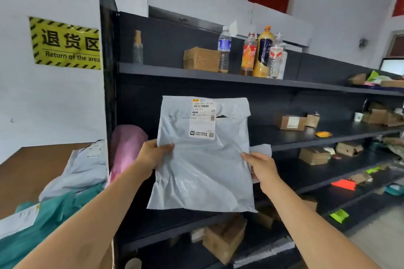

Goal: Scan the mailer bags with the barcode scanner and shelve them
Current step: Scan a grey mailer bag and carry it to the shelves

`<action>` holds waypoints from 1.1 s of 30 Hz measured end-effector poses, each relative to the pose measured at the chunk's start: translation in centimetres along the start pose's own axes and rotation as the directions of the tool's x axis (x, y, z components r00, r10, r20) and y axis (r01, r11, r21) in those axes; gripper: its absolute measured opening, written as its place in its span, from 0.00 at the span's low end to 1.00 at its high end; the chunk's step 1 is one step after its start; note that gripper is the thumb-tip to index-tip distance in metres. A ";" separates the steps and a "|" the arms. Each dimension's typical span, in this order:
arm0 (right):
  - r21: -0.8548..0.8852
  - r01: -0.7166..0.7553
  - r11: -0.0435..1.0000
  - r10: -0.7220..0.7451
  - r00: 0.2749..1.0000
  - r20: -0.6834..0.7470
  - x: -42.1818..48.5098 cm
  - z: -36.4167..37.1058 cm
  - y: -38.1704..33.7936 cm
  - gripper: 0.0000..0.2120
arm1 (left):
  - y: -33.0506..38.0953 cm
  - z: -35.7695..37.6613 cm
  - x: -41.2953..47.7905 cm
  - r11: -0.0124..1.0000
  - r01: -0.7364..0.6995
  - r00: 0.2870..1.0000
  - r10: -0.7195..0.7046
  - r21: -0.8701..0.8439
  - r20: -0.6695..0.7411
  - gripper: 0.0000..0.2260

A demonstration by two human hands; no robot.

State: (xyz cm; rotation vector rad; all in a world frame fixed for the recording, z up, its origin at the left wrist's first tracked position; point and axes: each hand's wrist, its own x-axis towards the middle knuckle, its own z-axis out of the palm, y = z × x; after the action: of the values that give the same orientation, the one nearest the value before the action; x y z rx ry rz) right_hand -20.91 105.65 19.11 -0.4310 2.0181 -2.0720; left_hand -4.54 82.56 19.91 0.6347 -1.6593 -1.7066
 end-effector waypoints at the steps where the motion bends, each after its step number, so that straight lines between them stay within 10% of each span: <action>1: 0.005 0.009 1.000 -0.009 1.000 0.016 2.2 1.1 -0.1 0.08 | 0.1 -0.2 1.9 1.000 -0.005 1.000 0.005 0.002 -0.010 0.10; 11: 0.158 -0.114 0.981 0.094 0.987 0.131 18.8 11.6 0.8 0.11 | 0.4 -2.2 16.7 0.979 0.061 0.951 0.003 0.195 -0.310 0.02; 15: 0.045 -0.108 0.993 0.100 0.983 0.156 23.0 14.4 1.6 0.11 | 0.1 -1.6 19.3 0.887 0.101 0.957 0.037 0.450 -0.288 0.30; 24: -0.332 0.243 0.912 -0.138 0.941 0.310 21.8 13.7 2.0 0.10 | -1.2 0.5 16.3 0.761 -0.015 0.940 0.231 0.649 -0.250 0.19; 33: -0.485 0.577 0.657 -0.151 0.731 0.666 14.7 8.6 0.1 0.17 | 0.5 1.9 2.0 0.549 0.069 0.922 0.284 0.833 -0.264 0.15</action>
State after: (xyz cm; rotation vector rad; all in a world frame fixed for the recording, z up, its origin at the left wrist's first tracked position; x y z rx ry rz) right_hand -31.53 92.39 20.04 -1.5419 2.2997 -1.0072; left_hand -7.22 82.34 20.75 1.1715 -2.1073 -0.5135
